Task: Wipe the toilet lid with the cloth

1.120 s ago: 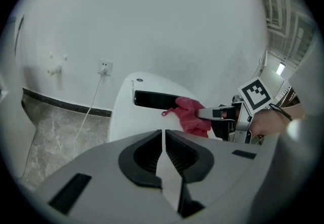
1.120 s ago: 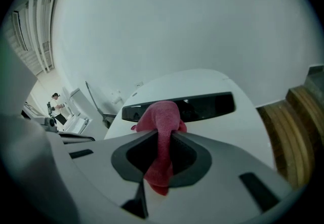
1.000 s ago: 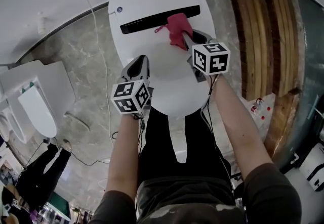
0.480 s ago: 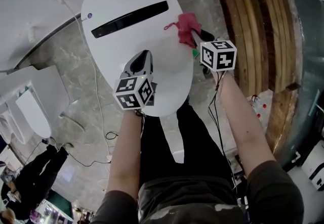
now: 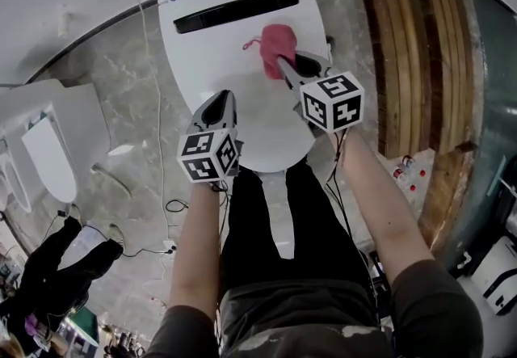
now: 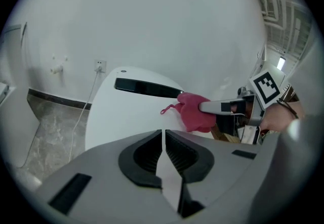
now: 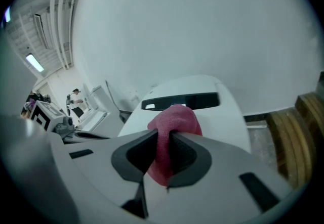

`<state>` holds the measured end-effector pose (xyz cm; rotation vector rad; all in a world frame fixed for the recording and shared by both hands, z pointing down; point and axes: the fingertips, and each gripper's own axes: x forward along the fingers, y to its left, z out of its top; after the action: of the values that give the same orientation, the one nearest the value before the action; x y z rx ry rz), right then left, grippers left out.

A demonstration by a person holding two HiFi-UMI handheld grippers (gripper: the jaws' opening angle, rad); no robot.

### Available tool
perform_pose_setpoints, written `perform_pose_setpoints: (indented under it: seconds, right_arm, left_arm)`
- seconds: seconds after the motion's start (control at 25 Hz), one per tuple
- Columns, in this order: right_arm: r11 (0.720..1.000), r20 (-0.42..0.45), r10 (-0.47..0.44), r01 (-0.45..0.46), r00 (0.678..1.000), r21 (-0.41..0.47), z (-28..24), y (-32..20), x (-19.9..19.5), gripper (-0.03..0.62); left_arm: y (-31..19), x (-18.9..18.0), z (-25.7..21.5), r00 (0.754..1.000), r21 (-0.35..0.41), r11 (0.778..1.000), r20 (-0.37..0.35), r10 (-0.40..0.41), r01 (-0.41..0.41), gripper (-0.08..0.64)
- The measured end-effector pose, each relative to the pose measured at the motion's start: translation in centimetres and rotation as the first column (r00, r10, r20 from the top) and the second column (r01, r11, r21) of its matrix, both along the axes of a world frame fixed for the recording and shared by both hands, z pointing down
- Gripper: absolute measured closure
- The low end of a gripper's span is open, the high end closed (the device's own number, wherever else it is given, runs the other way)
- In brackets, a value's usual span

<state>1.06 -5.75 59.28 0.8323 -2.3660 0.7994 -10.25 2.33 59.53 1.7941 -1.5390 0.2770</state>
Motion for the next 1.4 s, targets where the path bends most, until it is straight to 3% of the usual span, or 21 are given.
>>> perform_pose_setpoints:
  seconds: [0.12, 0.32, 0.44, 0.56, 0.72, 0.88, 1.12, 1.4]
  right_arm:
    - [0.995, 0.028, -0.096, 0.096, 0.995, -0.013, -0.4, 3.8, -6.9, 0.543]
    - [0.983, 0.054, -0.175, 0.178, 0.983, -0.047, 0.4, 8.4, -16.7, 0.543]
    - [0.978, 0.040, -0.191, 0.194, 0.981, -0.078, 1.9, 10.1, -20.0, 0.543]
    - [0.980, 0.000, -0.174, 0.173, 0.985, -0.096, 3.8, 10.5, -20.6, 0.543]
    - [0.988, -0.024, -0.118, 0.115, 0.993, -0.105, 5.0, 9.8, -18.7, 0.543]
    - [0.993, -0.032, -0.055, 0.052, 0.998, -0.104, 5.4, 8.7, -14.5, 0.543]
    - [0.987, -0.036, 0.090, -0.094, 0.995, -0.127, 5.7, 6.5, -5.5, 0.543]
    - [0.973, -0.061, 0.180, -0.187, 0.982, -0.132, 6.2, 4.7, 5.7, 0.543]
  left_arm:
    - [1.6, -3.5, -0.2, 1.000, 0.000, 1.000, -0.007, -0.021, 0.021, 0.532]
    - [4.0, -9.4, -0.2, 0.999, -0.010, 0.999, -0.015, -0.046, 0.046, 0.532]
    - [5.3, -12.0, 0.5, 0.998, -0.027, 0.998, -0.020, -0.060, 0.059, 0.532]
    - [6.3, -13.2, 1.7, 0.997, -0.049, 0.997, -0.027, -0.067, 0.066, 0.532]
    - [6.6, -12.9, 2.4, 0.997, -0.056, 0.997, -0.049, -0.060, 0.057, 0.532]
    - [6.4, -10.4, 2.9, 0.999, -0.061, 0.998, -0.048, -0.021, 0.018, 0.532]
    - [5.2, -5.1, 2.2, 0.999, -0.060, 0.998, -0.040, 0.028, -0.030, 0.532]
    - [3.6, 4.0, 1.8, 0.996, -0.057, 0.995, -0.047, 0.073, -0.076, 0.532]
